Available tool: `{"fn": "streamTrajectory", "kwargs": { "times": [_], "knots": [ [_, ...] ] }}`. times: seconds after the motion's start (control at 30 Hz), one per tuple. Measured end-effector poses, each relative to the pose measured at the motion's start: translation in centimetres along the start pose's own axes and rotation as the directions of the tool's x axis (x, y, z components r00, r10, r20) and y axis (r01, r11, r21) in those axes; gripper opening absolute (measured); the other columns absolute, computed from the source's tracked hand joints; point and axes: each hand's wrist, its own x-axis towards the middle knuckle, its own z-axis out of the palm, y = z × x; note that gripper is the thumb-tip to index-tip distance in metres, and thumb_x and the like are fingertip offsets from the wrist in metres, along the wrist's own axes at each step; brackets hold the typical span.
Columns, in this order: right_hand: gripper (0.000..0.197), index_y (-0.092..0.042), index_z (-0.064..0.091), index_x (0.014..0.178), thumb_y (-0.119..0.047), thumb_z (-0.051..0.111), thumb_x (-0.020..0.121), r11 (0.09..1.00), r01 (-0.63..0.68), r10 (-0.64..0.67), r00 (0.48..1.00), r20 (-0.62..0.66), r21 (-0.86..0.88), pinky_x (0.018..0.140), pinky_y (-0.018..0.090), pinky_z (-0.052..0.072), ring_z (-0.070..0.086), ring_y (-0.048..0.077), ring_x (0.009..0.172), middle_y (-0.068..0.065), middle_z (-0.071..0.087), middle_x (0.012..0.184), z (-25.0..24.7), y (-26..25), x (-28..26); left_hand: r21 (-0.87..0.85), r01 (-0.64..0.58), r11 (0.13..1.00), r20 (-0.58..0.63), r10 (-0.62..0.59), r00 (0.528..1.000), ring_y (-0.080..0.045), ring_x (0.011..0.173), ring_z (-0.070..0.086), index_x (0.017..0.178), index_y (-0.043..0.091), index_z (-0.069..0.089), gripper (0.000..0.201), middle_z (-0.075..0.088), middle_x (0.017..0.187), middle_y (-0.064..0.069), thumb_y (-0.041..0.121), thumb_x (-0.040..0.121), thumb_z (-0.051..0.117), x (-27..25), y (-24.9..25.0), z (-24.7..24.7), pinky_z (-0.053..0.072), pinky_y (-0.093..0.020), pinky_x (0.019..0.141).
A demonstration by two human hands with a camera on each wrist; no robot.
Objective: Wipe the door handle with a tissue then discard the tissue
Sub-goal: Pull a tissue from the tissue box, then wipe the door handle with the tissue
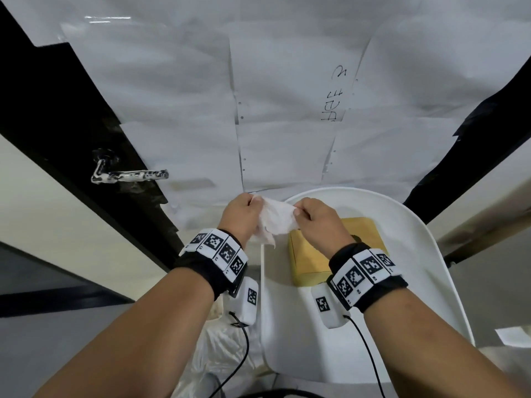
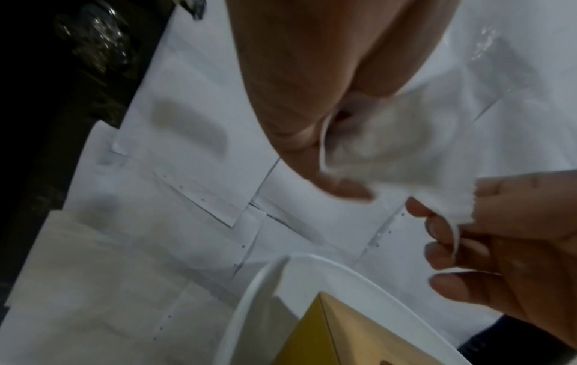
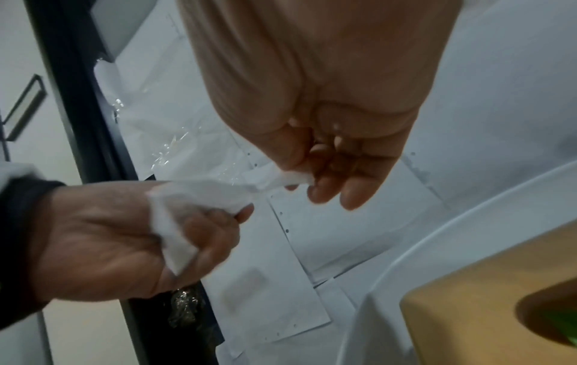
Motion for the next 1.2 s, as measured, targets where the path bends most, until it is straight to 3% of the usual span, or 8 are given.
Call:
{"fn": "streamTrajectory", "kwargs": {
  "times": [0.07, 0.23, 0.37, 0.43, 0.57, 0.77, 1.03, 1.2],
  "knots": [
    [0.015, -0.012, 0.06, 0.092, -0.015, 0.046, 0.095, 0.995, 0.01, -0.018, 0.997, -0.08, -0.101, 0.076, 0.024, 0.037, 0.047, 0.015, 0.079, -0.003, 0.048, 0.083, 0.6, -0.7, 0.4, 0.02, -0.033, 0.999, 0.012, 0.032, 0.999, -0.032, 0.069, 0.061, 0.083, 0.008, 0.06, 0.035, 0.063, 0.077, -0.012, 0.038, 0.095, 0.047, -0.1, 0.1, -1.4, 0.052, -0.041, 0.062],
    [0.015, -0.016, 0.065, 0.091, -0.02, 0.051, 0.092, 0.999, 0.003, -0.008, 0.99, -0.144, -0.033, 0.076, 0.029, 0.044, 0.053, 0.019, 0.076, -0.002, 0.056, 0.076, 3.0, -3.6, 0.9, 0.182, -0.138, 0.974, 0.021, 0.136, 0.99, -0.027, 0.082, 0.06, 0.091, 0.001, 0.062, 0.038, 0.066, 0.087, -0.012, 0.035, 0.098, 0.046, 0.0, -0.7, -6.0, 0.047, -0.035, 0.077],
    [0.017, -0.02, 0.063, 0.102, -0.017, 0.051, 0.091, 0.988, 0.036, -0.012, 0.989, -0.15, 0.153, 0.079, 0.033, 0.049, 0.059, 0.018, 0.078, -0.001, 0.064, 0.078, 6.4, -7.8, 1.4, 0.169, -0.175, 0.97, 0.031, 0.172, 0.985, -0.009, 0.059, 0.05, 0.075, 0.016, 0.063, 0.024, 0.056, 0.065, 0.006, 0.029, 0.094, 0.055, -0.1, -1.7, -11.0, 0.04, -0.016, 0.057],
    [0.032, -0.024, 0.049, 0.121, -0.015, 0.053, 0.09, 0.98, 0.072, -0.049, 0.991, -0.123, 0.183, 0.084, 0.03, 0.049, 0.061, 0.015, 0.086, -0.001, 0.066, 0.092, 8.6, -9.9, 1.4, 0.132, -0.177, 0.975, 0.03, 0.175, 0.984, -0.012, 0.057, 0.047, 0.071, 0.016, 0.062, 0.028, 0.054, 0.062, 0.003, 0.03, 0.094, 0.055, 0.3, -2.6, -13.5, 0.04, -0.024, 0.059],
    [0.032, -0.028, 0.04, 0.113, -0.013, 0.056, 0.088, 0.975, 0.084, -0.087, 0.996, 0.006, 0.207, 0.084, 0.025, 0.046, 0.059, 0.01, 0.095, -0.003, 0.063, 0.109, 12.4, -13.0, 1.5, -0.054, -0.109, 0.993, 0.044, 0.112, 0.993, -0.018, 0.07, 0.05, 0.074, 0.012, 0.062, 0.026, 0.057, 0.073, -0.006, 0.031, 0.091, 0.054, 0.7, -3.4, -17.6, 0.04, -0.033, 0.071],
    [0.005, -0.02, 0.06, 0.092, -0.019, 0.059, 0.088, 0.994, 0.059, -0.066, 0.995, 0.073, 0.095, 0.065, 0.023, 0.041, 0.055, 0.014, 0.071, -0.007, 0.057, 0.072, 16.8, -16.0, 1.7, -0.127, -0.148, 0.981, 0.111, 0.163, 0.98, -0.019, 0.073, 0.054, 0.076, 0.017, 0.062, 0.026, 0.061, 0.076, -0.005, 0.012, 0.098, 0.048, 0.8, -4.8, -22.8, 0.044, -0.033, 0.074],
    [0.01, -0.017, 0.064, 0.09, -0.017, 0.054, 0.091, 0.928, 0.209, -0.201, 0.978, 0.058, -0.308, 0.079, 0.035, 0.049, 0.06, 0.024, 0.089, 0.005, 0.065, 0.094, 16.7, -18.9, 2.6, -0.091, -0.223, 0.971, -0.155, 0.207, 0.966, -0.011, 0.073, 0.058, 0.095, 0.018, 0.067, 0.009, 0.064, 0.084, 0.001, 0.014, 0.089, 0.062, 2.0, -5.9, -26.2, 0.048, -0.024, 0.07],
    [0.027, -0.023, 0.07, 0.098, -0.005, 0.053, 0.086, 0.804, 0.338, -0.351, 0.934, 0.068, -0.489, 0.078, 0.044, 0.05, 0.053, 0.027, 0.092, 0.006, 0.058, 0.097, 16.6, -19.2, 3.2, 0.114, -0.278, 0.954, -0.481, 0.298, 0.825, -0.016, 0.087, 0.06, 0.104, 0.023, 0.057, 0.023, 0.06, 0.101, -0.004, 0.026, 0.083, 0.066, 3.4, -5.6, -28.3, 0.051, -0.031, 0.083]
  ]
}}
